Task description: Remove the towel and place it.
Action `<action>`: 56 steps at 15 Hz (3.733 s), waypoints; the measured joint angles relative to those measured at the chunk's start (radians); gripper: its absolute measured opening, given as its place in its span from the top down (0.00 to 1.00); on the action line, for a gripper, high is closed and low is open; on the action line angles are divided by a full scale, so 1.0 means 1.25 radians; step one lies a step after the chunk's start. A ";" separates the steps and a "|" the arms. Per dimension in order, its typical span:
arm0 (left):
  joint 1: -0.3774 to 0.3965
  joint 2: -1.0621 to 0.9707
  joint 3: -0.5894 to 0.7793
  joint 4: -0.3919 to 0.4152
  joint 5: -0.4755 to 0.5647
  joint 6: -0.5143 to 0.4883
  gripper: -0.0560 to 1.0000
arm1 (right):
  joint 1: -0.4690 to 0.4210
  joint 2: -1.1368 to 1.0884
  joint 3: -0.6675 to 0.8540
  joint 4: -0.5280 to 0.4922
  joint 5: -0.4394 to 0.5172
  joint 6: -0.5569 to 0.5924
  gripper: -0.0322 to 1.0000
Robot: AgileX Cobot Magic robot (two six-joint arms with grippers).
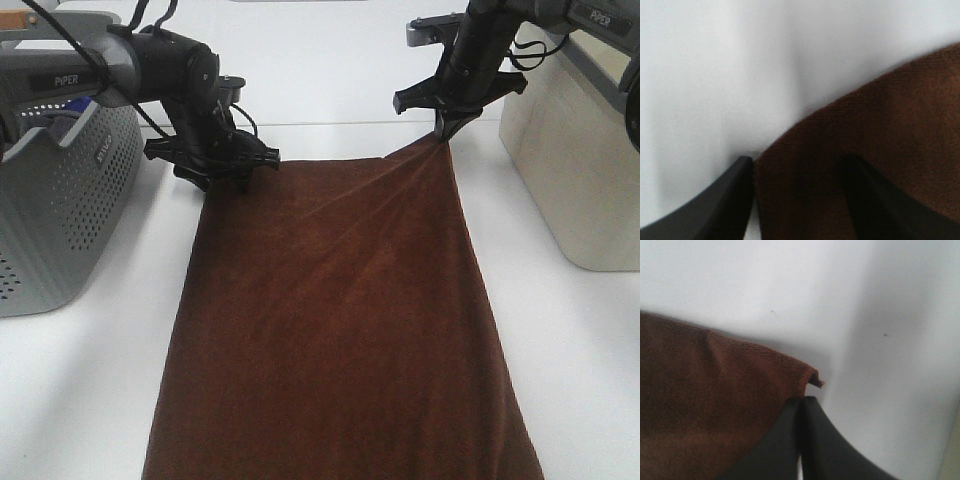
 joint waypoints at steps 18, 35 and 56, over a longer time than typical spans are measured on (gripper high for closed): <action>0.007 0.018 -0.130 0.233 -0.352 -0.039 0.92 | -0.029 0.000 0.000 -0.075 -0.286 0.000 0.97; 0.046 0.070 -0.130 0.249 -0.479 -0.109 0.31 | -0.037 0.028 0.000 -0.020 -0.419 0.001 0.33; -0.008 -0.320 -0.130 0.186 0.249 0.066 0.30 | 0.051 -0.317 0.000 0.006 0.108 0.032 0.32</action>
